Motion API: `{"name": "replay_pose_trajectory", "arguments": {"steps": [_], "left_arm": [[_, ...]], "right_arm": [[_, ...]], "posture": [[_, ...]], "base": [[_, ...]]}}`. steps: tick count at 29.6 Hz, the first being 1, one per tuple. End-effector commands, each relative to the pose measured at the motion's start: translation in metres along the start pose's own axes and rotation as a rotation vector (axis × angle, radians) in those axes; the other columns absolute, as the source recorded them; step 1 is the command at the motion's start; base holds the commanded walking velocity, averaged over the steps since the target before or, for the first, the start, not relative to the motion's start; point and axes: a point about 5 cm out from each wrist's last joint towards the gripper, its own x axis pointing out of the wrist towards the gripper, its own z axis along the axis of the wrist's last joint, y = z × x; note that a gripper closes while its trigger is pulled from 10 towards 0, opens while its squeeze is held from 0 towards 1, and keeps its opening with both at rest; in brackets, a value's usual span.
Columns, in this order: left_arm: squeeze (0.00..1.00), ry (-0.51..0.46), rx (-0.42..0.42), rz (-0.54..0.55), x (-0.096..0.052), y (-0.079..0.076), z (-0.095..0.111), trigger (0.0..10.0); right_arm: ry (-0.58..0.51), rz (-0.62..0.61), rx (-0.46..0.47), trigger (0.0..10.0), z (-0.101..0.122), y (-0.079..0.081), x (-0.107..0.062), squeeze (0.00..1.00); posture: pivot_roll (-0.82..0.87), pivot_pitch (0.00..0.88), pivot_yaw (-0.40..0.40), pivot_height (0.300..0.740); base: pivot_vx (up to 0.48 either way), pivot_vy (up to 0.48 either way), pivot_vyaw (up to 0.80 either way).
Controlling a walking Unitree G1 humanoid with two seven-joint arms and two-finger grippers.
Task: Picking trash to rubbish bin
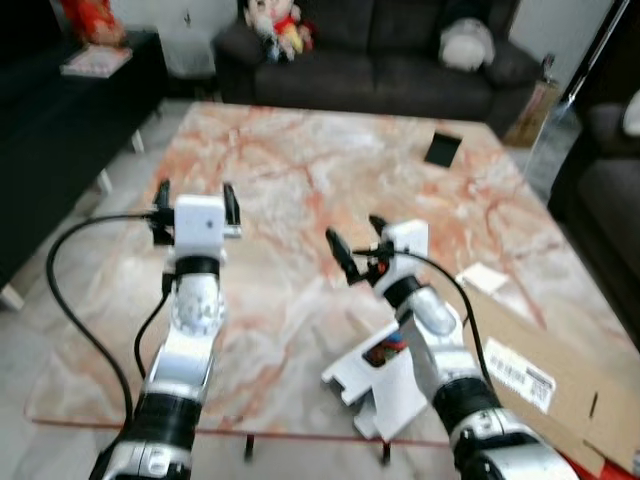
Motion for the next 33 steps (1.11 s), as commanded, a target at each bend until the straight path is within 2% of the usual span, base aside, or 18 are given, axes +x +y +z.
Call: {"name": "replay_pose_trajectory", "arguments": {"steps": [1, 7, 9, 11, 12, 14, 15, 20, 28, 33], "left_arm": [[0.0, -0.022, 0.022, 0.013, 0.0, 0.005, 0.009, 10.0], [0.0, 0.0, 0.046, 0.002, -0.001, 0.011, 0.012, 10.0], [0.0, 0.049, 0.099, -0.006, 0.001, 0.017, 0.005, 10.0], [0.0, 0.078, 0.11, -0.001, 0.002, 0.02, 0.002, 10.0], [0.0, 0.126, 0.123, 0.021, 0.005, 0.029, -0.005, 10.0], [0.0, 0.138, 0.125, 0.022, 0.005, 0.031, -0.006, 10.0], [0.0, 0.18, 0.14, 0.005, 0.005, 0.034, -0.013, 10.0], [0.0, 0.247, 0.121, -0.034, 0.005, 0.031, -0.025, 10.0], [0.0, 0.21, 0.069, -0.059, 0.022, 0.019, -0.021, 10.0], [0.0, 0.202, 0.068, -0.072, 0.032, 0.013, -0.019, 10.0]], "right_arm": [[-0.009, -0.007, 0.003, 10.0, 0.003, -0.002, 0.0, 0.0], [-0.007, -0.005, 0.006, 10.0, 0.002, -0.002, 0.0, 0.0], [-0.005, -0.001, 0.007, 10.0, 0.001, -0.001, 0.0, 0.0], [-0.004, 0.0, 0.007, 10.0, 0.001, -0.001, 0.0, 0.0], [-0.001, 0.003, 0.008, 10.0, -0.001, 0.0, -0.002, 0.0], [0.0, 0.004, 0.009, 10.0, -0.001, 0.0, -0.002, 0.0], [0.003, 0.008, 0.009, 10.0, -0.003, 0.001, -0.003, 0.0], [0.007, 0.011, 0.011, 10.0, -0.004, 0.001, -0.004, 0.0], [0.016, 0.015, 0.011, 10.0, -0.007, 0.002, -0.006, 0.0], [0.011, 0.013, 0.012, 10.0, -0.005, 0.001, -0.005, 0.0]], "posture": [[0.02, 0.039, -0.086, 0.74], [0.02, 0.039, -0.086, 0.74], [0.02, 0.034, -0.086, 0.74], [0.02, 0.031, -0.084, 0.74], [0.02, 0.017, -0.081, 0.74], [0.02, 0.001, -0.078, 0.74], [0.03, 0.0, -0.073, 0.74], [0.02, 0.0, -0.07, 0.74], [0.02, 0.0, -0.078, 0.74], [0.01, 0.0, -0.084, 0.74]], "base": [[0.0, 0.0, 0.0], [0.0, 0.0, 0.0], [0.0, 0.0, 0.0], [0.0, 0.0, 0.0], [0.0, 0.0, 0.0], [0.0, 0.0, 0.0], [0.0, 0.0, 0.0], [0.0, 0.0, 0.0], [0.0, 0.0, 0.0], [0.0, 0.0, 0.0]]}}
